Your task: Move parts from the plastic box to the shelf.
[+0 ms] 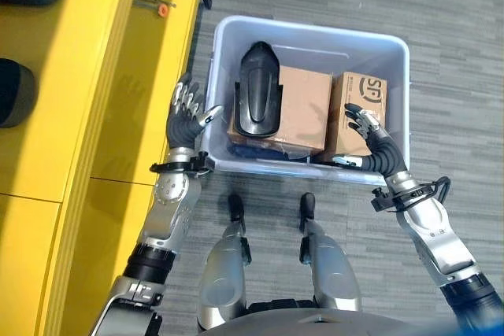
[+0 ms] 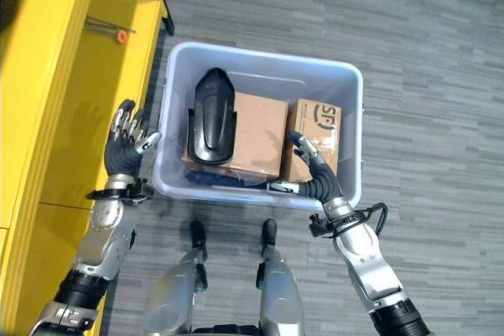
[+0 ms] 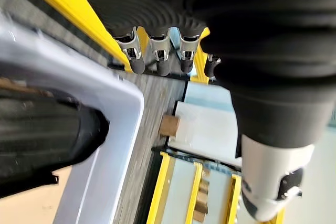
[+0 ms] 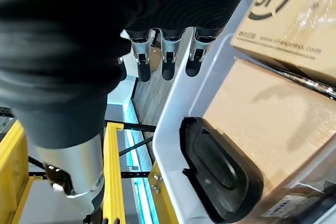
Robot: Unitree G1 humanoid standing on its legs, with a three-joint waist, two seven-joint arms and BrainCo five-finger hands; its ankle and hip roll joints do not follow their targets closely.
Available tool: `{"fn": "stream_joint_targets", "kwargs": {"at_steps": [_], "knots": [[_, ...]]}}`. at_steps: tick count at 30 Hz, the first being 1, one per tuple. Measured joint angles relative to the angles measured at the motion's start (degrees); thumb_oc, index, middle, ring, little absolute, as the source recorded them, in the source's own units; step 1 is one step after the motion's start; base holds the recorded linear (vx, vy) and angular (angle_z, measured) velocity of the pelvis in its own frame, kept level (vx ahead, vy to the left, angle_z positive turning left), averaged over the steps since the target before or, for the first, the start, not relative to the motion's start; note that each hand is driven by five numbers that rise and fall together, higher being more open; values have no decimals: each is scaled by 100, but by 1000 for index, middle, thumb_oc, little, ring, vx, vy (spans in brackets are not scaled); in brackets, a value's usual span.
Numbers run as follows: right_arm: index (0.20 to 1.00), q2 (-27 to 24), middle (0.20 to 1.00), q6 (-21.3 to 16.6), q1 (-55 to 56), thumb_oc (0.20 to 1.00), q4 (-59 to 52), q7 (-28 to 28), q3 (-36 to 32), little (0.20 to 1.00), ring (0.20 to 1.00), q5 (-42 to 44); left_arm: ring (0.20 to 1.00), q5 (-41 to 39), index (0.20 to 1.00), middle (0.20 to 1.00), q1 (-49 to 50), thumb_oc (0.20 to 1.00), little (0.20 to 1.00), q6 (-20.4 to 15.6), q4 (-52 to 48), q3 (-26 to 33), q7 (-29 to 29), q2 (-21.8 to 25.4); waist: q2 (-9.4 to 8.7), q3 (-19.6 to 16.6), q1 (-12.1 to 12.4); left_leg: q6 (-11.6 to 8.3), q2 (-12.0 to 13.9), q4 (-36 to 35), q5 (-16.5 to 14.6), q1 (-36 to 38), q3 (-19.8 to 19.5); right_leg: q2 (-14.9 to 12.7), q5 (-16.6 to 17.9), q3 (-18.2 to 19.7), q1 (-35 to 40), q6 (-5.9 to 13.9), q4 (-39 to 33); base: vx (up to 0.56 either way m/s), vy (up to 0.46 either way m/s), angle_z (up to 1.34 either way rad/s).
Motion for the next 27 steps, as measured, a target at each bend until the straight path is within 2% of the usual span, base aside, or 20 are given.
{"fn": "stream_joint_targets", "kwargs": {"at_steps": [1,4,9,23,27], "knots": [[1000,-35,1000,-15,-25,1000,-145,-40,4,1000,1000,70,1000,10,1000,1000,-234,1000,1000,1,262,-78,176,2,-22,54,-125,-19,29,0,12,-134,4,31,17,1,-131,-19,-8,-35,-23,-8],[1000,-34,1000,-46,-230,1000,-186,-163,112,1000,1000,83,1000,237,1000,1000,-847,1000,1000,1,806,-258,424,88,-118,169,-260,-52,117,-9,53,-338,73,116,83,66,-394,-47,-9,-10,-22,-15],[1000,-37,1000,-95,-335,1000,-206,-328,231,1000,1000,83,1000,414,1000,1000,-1226,1000,1000,15,1130,-292,797,106,-213,222,-478,-64,210,-59,61,-372,235,224,128,190,-535,-96,-48,6,-18,-20],[1000,-48,1000,-234,-251,1000,-259,-434,219,1000,1000,148,1000,1357,1000,1000,-1590,1000,1000,177,1164,-317,1319,418,-268,239,-700,-183,360,-205,138,-428,486,412,206,422,-827,-198,-50,-3,-11,-11],[1000,-49,1000,-330,-234,1000,-261,-446,231,1000,1000,192,1000,1363,1000,1000,-2031,1000,1000,287,2017,-269,1687,524,-269,239,-799,-207,374,-204,174,-628,498,431,263,449,-1027,-205,-66,1,-5,-3]]}}
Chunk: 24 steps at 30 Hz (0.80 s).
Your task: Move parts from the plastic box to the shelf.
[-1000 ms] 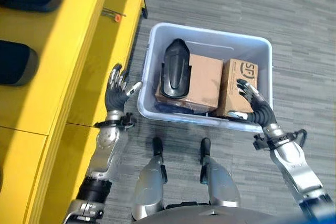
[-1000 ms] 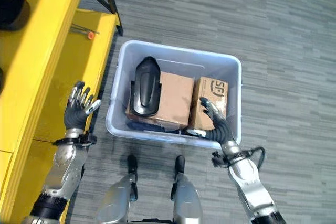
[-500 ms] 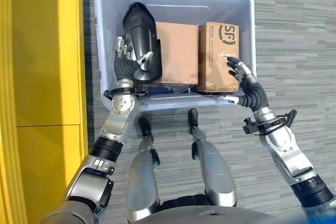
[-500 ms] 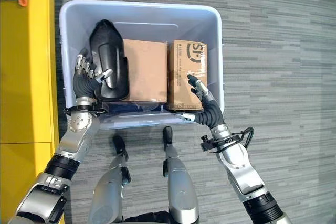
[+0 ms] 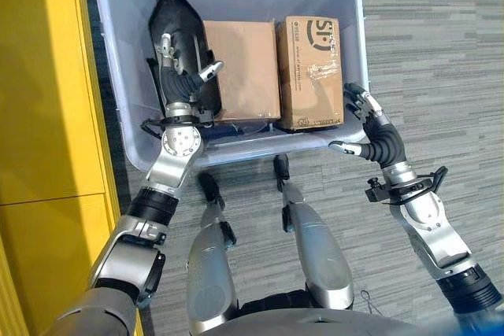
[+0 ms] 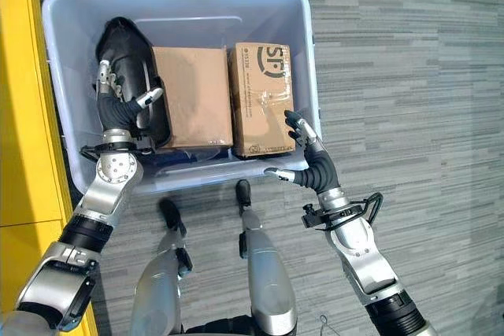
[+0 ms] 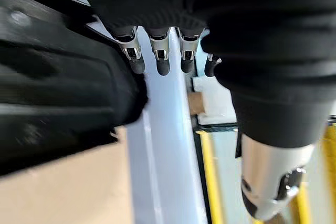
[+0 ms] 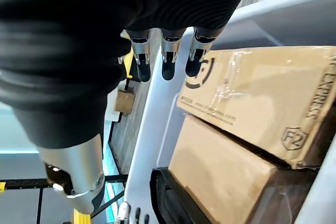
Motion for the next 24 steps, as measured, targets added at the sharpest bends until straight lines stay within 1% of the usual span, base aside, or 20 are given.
{"fn": "stream_joint_targets", "kwargs": {"at_steps": [3,5,6,8,9,16,20,24], "knots": [[1000,-15,1000,-21,29,1000,0,-3,0,1000,1000,31,1000,-2,1000,1000,-51,1000,1000,1,251,12,34,27,0,0,-46,0,11,0,0,-7,24,8,4,14,-2,-3,-26,-1,-8,-3],[1000,-15,1000,-28,42,1000,-1,-4,42,1000,1000,119,1000,-19,1000,1000,-248,1000,1000,26,899,-2,74,19,0,0,-66,0,32,-1,0,-28,19,30,21,11,-7,-6,-57,0,0,0],[1000,-15,1000,-40,45,1000,-1,-3,76,1000,1000,122,1000,-33,1000,1000,-268,1000,1000,54,1012,8,109,42,-1,0,-99,-5,44,0,3,-67,17,39,24,9,-40,-8,-58,0,0,0],[1000,-198,1000,-83,55,1000,-75,41,297,1000,1000,188,1000,-133,1000,1000,-665,1000,1000,119,1952,-2,109,86,-5,-3,-190,-37,54,-1,29,-212,10,52,64,7,-194,-39,-58,-1,-16,0],[1000,-239,1000,-84,81,1000,-88,57,316,1000,1000,230,1000,-135,1000,1000,-761,1000,1000,116,2140,-16,109,113,-5,-3,-233,-45,63,0,36,-232,2,61,65,2,-208,-41,-58,64,-11,0],[1000,-240,1000,-138,195,1000,-229,116,380,1000,1000,343,1000,-147,1000,1000,-1054,1000,1000,84,2360,-128,96,185,-8,-5,-267,-56,69,1,67,-354,-20,66,100,-15,-312,-47,-74,19,0,1],[1000,-239,1000,-143,202,1000,-234,133,392,1000,1000,350,1000,-149,1000,1000,-1147,1000,1000,103,2373,-201,54,80,-12,-8,-262,-55,65,1,76,-377,-11,62,115,-6,-349,-37,-68,0,0,0],[1000,-234,1000,-144,226,1000,-239,140,402,1000,1000,353,1000,-254,1000,1000,-1241,1000,1000,-12,2354,-341,38,-206,-14,-9,-258,-48,52,0,83,-399,4,53,124,15,-380,-25,-60,0,0,0]]}}
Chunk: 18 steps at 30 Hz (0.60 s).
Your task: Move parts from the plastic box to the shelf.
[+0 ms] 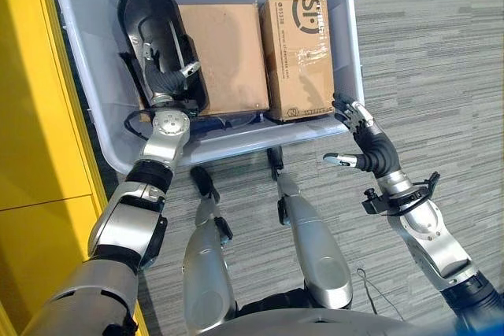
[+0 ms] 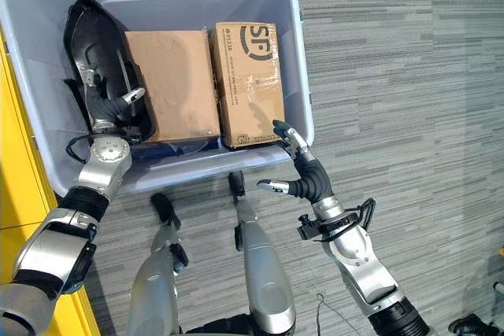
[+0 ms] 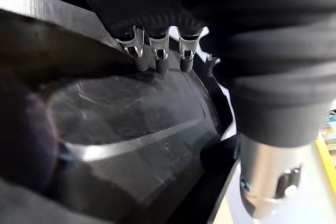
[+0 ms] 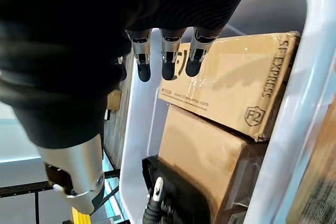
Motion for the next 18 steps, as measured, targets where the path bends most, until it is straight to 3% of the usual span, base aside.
{"fn": "stream_joint_targets", "kwargs": {"at_steps": [11,18], "knots": [[1000,6,1000,0,-4,1000,-4,-33,35,1000,1000,-11,1000,256,1000,1000,-87,1000,1000,8,-166,-736,-360,-452,-1,-1,-24,1,-2,-29,1,3,30,5,4,25,-22,4,-6,0,0,0],[1000,5,1000,0,-6,1000,-4,-72,117,1000,1000,-17,1000,446,1000,1000,191,1000,1000,2,-416,-733,-480,-782,0,0,-24,7,-14,-90,11,40,91,7,3,70,-46,4,-6,8,-2,-3]]}}
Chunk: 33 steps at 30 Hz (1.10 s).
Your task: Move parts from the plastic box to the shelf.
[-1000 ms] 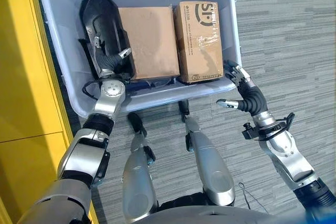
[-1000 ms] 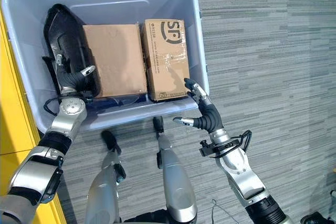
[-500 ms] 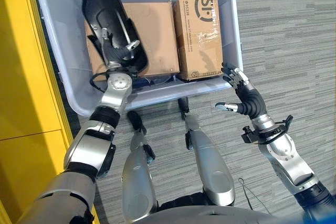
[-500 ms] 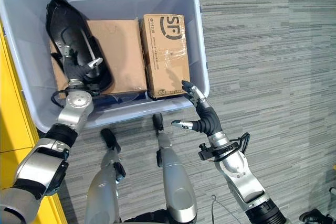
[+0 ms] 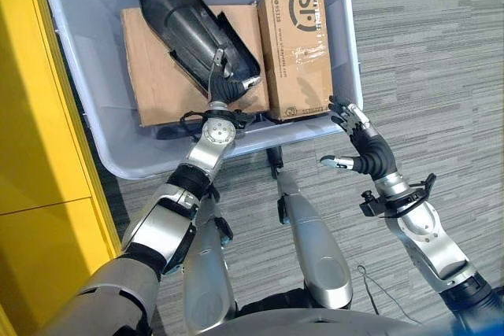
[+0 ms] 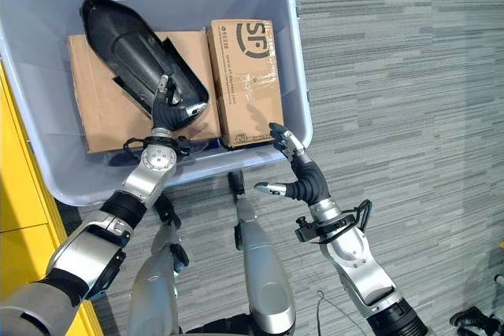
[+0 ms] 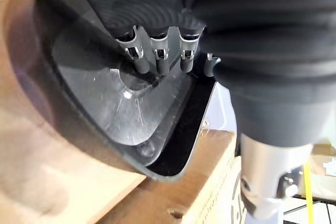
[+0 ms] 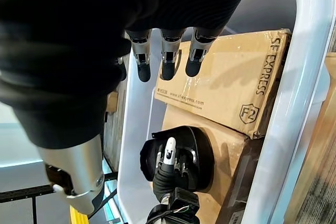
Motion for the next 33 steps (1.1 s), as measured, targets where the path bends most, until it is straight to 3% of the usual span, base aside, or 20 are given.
{"fn": "stream_joint_targets", "kwargs": {"at_steps": [17,27,33], "knots": [[1000,40,1000,-3,29,1000,54,-161,-70,1000,1000,-8,1000,-167,1000,1000,1301,1000,1000,-123,-826,199,-208,-5,71,5,332,24,-25,-11,71,21,-37,-20,15,-4,16,-10,10,1,-1,0],[1000,49,1000,-2,46,1000,74,-190,-156,1000,1000,-14,1000,-394,1000,1000,1660,1000,1000,-169,-851,336,-259,-76,170,12,448,28,-51,-56,135,15,-77,-33,48,-16,9,-4,-3,-26,-5,1],[1000,50,1000,0,52,1000,81,-282,-222,1000,1000,-115,1000,-768,1000,1000,1938,1000,1000,-101,-1448,454,-249,17,223,34,460,42,-65,-93,152,-8,-70,-45,52,-14,-42,-2,13,-2,-1,1]]}}
